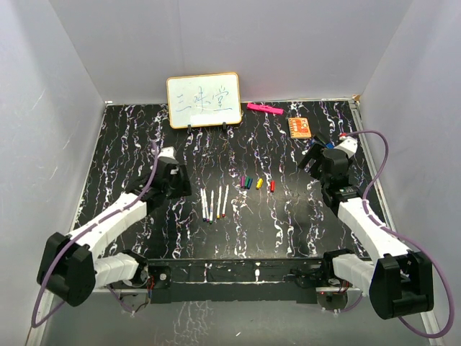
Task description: Insert the pens into the pen caps
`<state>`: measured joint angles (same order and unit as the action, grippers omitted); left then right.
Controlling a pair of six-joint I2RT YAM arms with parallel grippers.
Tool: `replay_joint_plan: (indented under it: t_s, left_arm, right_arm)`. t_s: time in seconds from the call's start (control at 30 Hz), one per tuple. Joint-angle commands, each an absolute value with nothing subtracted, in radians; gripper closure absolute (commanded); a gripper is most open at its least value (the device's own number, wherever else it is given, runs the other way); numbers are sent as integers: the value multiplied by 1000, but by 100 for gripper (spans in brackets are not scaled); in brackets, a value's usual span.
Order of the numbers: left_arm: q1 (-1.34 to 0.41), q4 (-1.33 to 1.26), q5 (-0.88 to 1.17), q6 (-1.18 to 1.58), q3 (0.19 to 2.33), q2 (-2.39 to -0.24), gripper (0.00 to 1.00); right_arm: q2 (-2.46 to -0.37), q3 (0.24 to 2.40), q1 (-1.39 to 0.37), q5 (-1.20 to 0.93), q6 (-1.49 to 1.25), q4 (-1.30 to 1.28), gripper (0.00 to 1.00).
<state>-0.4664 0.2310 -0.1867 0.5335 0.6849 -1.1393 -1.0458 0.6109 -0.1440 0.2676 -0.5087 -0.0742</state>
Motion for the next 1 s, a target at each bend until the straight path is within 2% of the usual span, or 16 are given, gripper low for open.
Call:
replay_joint_plan:
  t_s: [0.0, 0.03, 0.1, 0.17, 0.2, 0.23, 0.27, 0.43, 0.53, 0.6, 0.63, 0.67, 0.7, 0.73, 0.87, 0.97]
  left_arm:
    - [-537, 355, -176, 535, 752, -1212, 50]
    - [-552, 369, -184, 533, 761, -1228, 57]
    - [-574, 396, -189, 523, 785, -1259, 64]
    - [-586, 418, -182, 514, 808, -1279, 67]
    - [-590, 427, -175, 509, 818, -1284, 67]
    - [-594, 433, -175, 504, 825, -1287, 64]
    - [-594, 438, -181, 504, 830, -1287, 64]
    - [-596, 457, -175, 501, 849, -1310, 65]
    - [-613, 455, -149, 499, 864, -1360, 63]
    - [-633, 456, -157, 501, 873, -1401, 62]
    - [-643, 456, -161, 501, 879, -1416, 61]
    - [-649, 456, -163, 503, 883, -1432, 56]
    - [-654, 456, -164, 504, 887, -1446, 52]
    - [-658, 458, -166, 505, 891, -1458, 53]
    - [-668, 463, -175, 509, 908, -1495, 53]
    - [-677, 467, -180, 517, 925, -1513, 53]
  right_arm:
    - [-1025, 618, -150, 264, -487, -6, 18]
    - [-1028, 616, -150, 258, -488, -1, 21]
    - [-1032, 607, -149, 236, -492, 22, 29]
    - [-1030, 590, -147, 198, -506, 83, 52]
    - [-1026, 578, -147, 181, -515, 114, 70]
    - [-1022, 569, -146, 168, -523, 144, 83]
    - [-1017, 563, -145, 158, -527, 167, 88]
    - [-1044, 585, -137, 94, -498, 189, 87]
    - [-1074, 595, -131, 60, -496, 180, 95]
    - [-1089, 597, -128, 39, -492, 180, 94]
    - [-1096, 598, -126, 38, -496, 178, 82]
    - [-1100, 598, -125, 40, -499, 171, 65]
    - [-1101, 598, -124, 49, -500, 166, 54]
    - [-1101, 600, -124, 61, -500, 154, 47]
    - [-1087, 600, -124, 110, -497, 129, 38]
    - [-1081, 597, -124, 132, -501, 122, 36]
